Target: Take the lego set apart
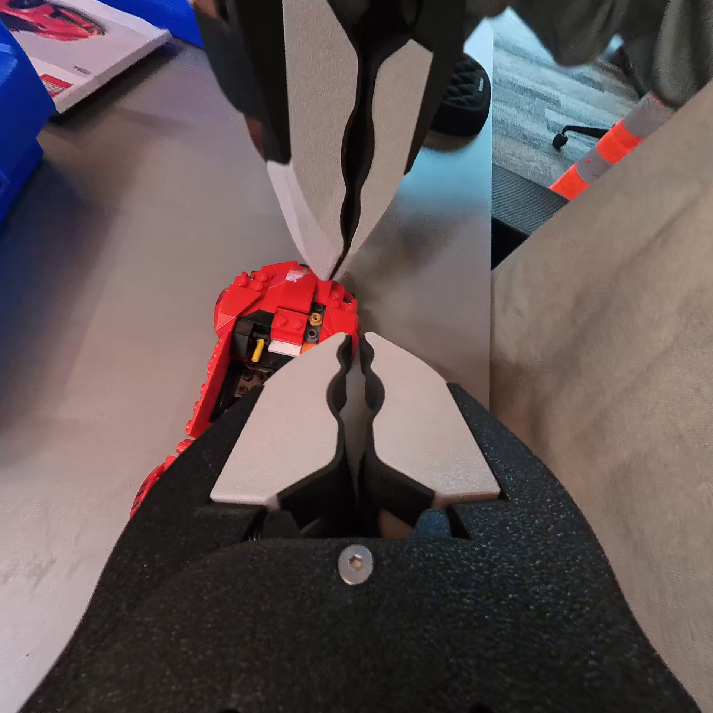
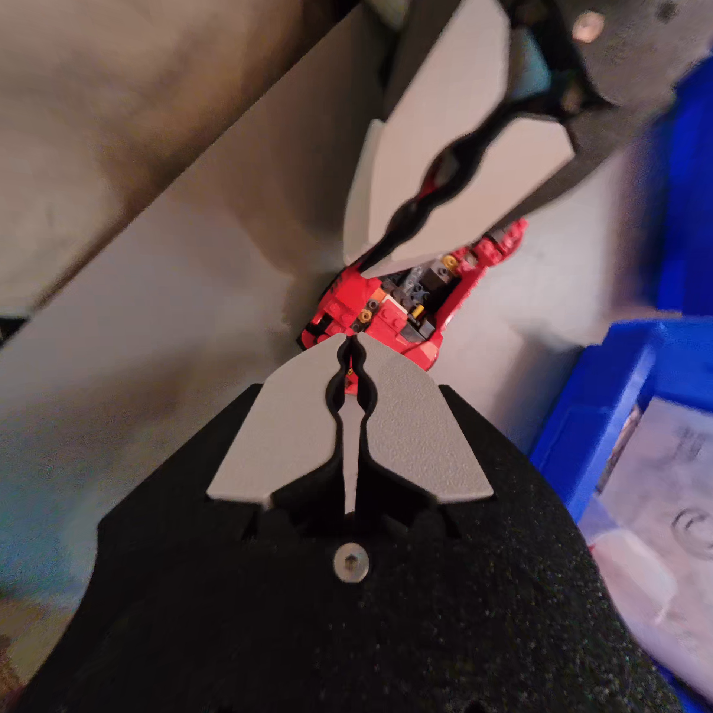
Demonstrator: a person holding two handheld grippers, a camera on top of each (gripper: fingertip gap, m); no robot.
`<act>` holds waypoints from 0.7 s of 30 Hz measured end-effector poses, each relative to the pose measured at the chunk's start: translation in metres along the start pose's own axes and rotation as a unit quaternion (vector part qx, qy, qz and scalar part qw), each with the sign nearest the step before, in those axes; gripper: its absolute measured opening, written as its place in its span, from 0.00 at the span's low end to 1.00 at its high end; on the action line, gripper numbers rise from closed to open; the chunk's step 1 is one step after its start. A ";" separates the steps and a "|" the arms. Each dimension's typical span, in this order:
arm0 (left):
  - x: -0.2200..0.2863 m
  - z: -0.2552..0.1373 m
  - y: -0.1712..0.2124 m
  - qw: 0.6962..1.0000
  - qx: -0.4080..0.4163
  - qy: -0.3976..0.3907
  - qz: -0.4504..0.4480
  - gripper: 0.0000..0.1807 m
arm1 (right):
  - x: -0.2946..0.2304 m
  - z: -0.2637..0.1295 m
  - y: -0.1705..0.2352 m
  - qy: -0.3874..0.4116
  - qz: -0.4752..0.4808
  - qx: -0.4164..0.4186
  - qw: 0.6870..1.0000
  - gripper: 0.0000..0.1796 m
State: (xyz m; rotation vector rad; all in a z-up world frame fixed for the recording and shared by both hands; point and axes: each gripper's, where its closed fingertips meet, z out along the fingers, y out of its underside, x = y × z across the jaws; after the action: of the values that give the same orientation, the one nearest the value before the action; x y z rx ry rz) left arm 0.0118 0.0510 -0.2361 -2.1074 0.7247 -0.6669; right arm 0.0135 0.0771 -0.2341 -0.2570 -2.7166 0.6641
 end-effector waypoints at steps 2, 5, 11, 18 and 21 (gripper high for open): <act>-0.001 -0.001 -0.001 1.000 0.009 -0.004 -0.006 0.02 | 0.000 -0.009 -0.001 0.021 0.100 0.035 0.994 0.00; -0.001 -0.001 -0.001 1.000 0.009 -0.007 -0.004 0.02 | -0.003 -0.021 -0.002 0.051 0.239 0.084 0.966 0.09; -0.001 0.000 -0.002 1.000 0.010 -0.009 0.003 0.03 | -0.015 -0.010 0.018 0.138 0.366 0.061 0.918 0.11; -0.001 0.001 -0.002 1.000 0.011 -0.014 0.004 0.03 | -0.014 0.003 0.021 0.148 0.393 0.083 0.904 0.10; -0.001 0.000 -0.003 1.000 0.015 -0.011 -0.002 0.04 | -0.012 0.004 0.023 0.166 0.371 0.071 0.911 0.06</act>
State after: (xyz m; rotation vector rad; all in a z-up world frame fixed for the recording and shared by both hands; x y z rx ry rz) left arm 0.0116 0.0528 -0.2339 -2.0856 0.6941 -0.6518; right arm 0.0257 0.0922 -0.2518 -1.2731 -2.1782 0.9002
